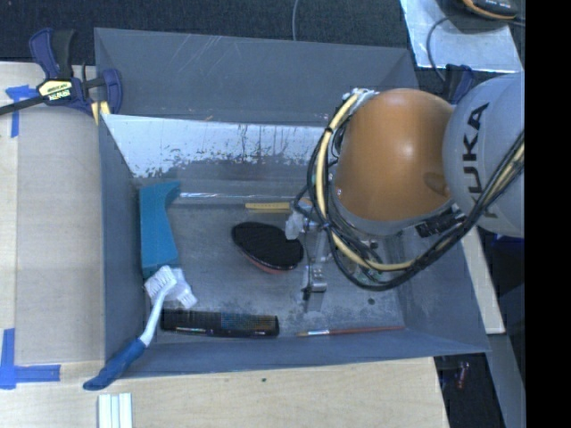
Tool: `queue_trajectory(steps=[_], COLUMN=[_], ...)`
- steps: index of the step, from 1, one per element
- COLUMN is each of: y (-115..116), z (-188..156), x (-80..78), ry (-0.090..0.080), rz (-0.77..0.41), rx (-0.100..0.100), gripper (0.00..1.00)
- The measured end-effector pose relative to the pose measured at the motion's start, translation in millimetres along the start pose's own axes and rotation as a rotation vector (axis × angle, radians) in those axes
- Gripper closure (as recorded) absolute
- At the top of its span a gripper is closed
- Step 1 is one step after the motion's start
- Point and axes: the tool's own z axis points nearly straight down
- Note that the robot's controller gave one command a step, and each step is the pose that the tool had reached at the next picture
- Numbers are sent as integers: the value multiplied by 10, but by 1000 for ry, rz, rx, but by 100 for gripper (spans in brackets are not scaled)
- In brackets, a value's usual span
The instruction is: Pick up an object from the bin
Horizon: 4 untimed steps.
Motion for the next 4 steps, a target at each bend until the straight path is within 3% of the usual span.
queue_trajectory(steps=[2, 3, 4], y=[44, 116, 276], z=[50, -189, 239], x=[-27, -111, -164], ry=[-12, -10, -17], rz=[-32, -80, -172], rx=[-1, -1, -1], gripper=[0, 0, 0])
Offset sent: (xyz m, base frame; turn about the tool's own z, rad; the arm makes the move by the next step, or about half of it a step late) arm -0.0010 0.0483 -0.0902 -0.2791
